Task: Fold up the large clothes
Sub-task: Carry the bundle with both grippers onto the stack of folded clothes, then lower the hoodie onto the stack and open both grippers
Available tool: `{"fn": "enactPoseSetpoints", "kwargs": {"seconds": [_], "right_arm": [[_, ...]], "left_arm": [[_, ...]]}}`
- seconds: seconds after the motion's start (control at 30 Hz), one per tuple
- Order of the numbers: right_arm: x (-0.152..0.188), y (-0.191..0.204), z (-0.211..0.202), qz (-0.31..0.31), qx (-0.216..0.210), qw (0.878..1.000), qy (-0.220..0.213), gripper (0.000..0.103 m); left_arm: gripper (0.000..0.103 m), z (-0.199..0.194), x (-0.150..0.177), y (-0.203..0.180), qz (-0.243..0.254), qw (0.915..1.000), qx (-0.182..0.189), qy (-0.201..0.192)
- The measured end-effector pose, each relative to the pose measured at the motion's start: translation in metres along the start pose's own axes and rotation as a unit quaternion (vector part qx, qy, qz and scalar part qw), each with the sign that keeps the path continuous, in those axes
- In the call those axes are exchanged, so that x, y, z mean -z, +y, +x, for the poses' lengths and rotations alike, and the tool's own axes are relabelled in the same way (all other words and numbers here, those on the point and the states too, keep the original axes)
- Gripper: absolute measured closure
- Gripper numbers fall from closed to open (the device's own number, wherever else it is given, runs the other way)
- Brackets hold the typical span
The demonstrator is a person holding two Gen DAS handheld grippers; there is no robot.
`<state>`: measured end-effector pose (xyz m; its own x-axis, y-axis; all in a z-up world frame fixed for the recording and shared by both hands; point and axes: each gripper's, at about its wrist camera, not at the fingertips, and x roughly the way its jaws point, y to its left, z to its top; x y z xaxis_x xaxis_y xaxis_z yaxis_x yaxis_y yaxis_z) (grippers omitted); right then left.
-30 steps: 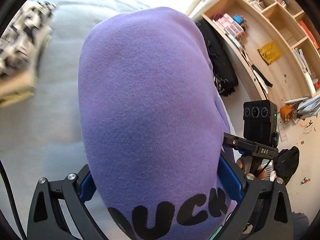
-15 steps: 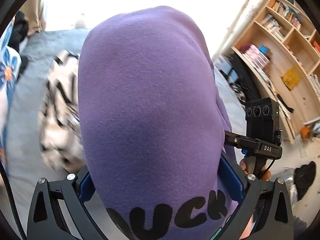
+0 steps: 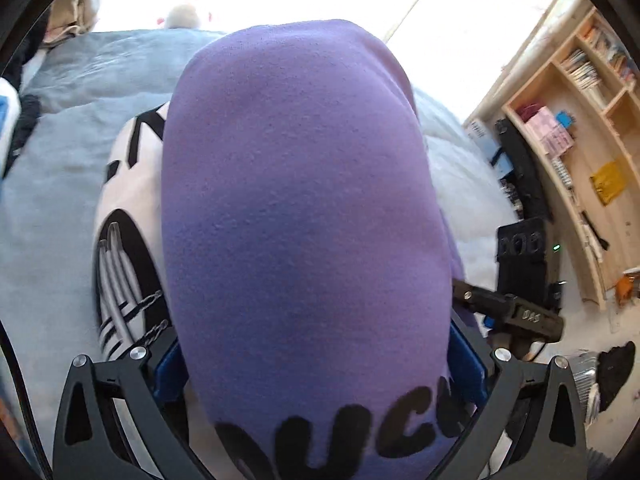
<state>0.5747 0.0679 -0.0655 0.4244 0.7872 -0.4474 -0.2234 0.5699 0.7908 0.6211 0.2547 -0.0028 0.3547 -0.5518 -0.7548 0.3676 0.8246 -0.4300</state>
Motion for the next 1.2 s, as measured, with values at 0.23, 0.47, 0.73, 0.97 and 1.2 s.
{"fn": "enactPoseSetpoints", "kwargs": {"seconds": [0.23, 0.47, 0.73, 0.97, 1.2], "right_arm": [[0.002, 0.018, -0.018, -0.047, 0.054, 0.997, 0.034, 0.045], [0.02, 0.073, -0.059, -0.107, 0.083, 0.991, -0.006, 0.043], [0.046, 0.11, -0.054, -0.176, 0.12, 0.977, -0.004, 0.049], [0.056, 0.099, -0.033, -0.183, 0.198, 0.963, 0.025, 0.082], [0.062, 0.1, -0.036, -0.184, 0.217, 0.958, 0.044, 0.082]], "left_arm": [[0.001, -0.013, 0.008, -0.003, -0.004, 0.9996, -0.025, -0.013], [0.001, -0.056, 0.038, -0.062, 0.065, 0.9836, -0.154, -0.069], [0.009, -0.099, 0.09, -0.143, 0.162, 0.9525, -0.206, -0.156], [0.044, -0.052, 0.105, -0.133, 0.166, 0.9424, -0.28, -0.079], [0.03, -0.05, 0.105, -0.118, 0.118, 0.95, -0.278, -0.08]]}}
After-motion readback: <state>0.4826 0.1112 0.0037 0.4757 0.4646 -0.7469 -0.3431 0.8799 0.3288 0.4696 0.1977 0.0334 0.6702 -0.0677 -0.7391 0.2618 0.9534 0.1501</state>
